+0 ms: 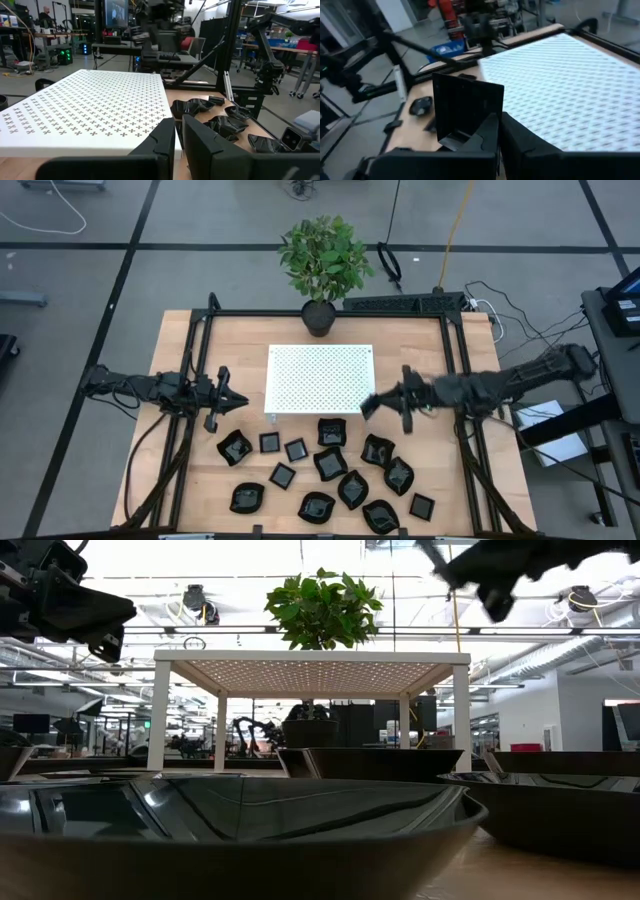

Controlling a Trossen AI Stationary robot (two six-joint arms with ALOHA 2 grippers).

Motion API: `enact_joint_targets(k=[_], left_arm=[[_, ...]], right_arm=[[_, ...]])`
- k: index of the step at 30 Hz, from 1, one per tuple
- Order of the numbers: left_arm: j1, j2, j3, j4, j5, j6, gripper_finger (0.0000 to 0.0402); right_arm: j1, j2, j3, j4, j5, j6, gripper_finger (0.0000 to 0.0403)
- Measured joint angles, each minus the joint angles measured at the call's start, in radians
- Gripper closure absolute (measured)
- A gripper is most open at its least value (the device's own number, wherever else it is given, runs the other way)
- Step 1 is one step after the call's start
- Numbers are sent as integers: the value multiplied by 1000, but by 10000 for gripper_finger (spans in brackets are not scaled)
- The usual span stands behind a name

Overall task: Pick & Place Mini shaped plates
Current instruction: Put the black square plate on the shelf

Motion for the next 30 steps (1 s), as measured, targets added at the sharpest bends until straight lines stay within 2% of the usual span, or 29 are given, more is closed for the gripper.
enact_joint_targets(k=[3,6,11,15,18,22,30], left_arm=[[0,0,0,0,0,0,364],[0,0,0,0,0,0,364],[0,0,0,0,0,0,364],[0,0,0,0,0,0,364],[0,0,0,0,0,0,364],[0,0,0,0,0,0,364],[0,0,0,0,0,0,364]], right_arm=[[-182,17,70,-102,-173,-1,403],[-333,72,201,-240,-303,-53,403],[-499,243,474,-562,-408,-152,403],[-598,388,631,-765,-495,-179,403],[-650,470,690,-816,-526,-182,403],[-694,530,703,-815,-526,-177,403],[-709,603,703,-816,-526,-174,403]])
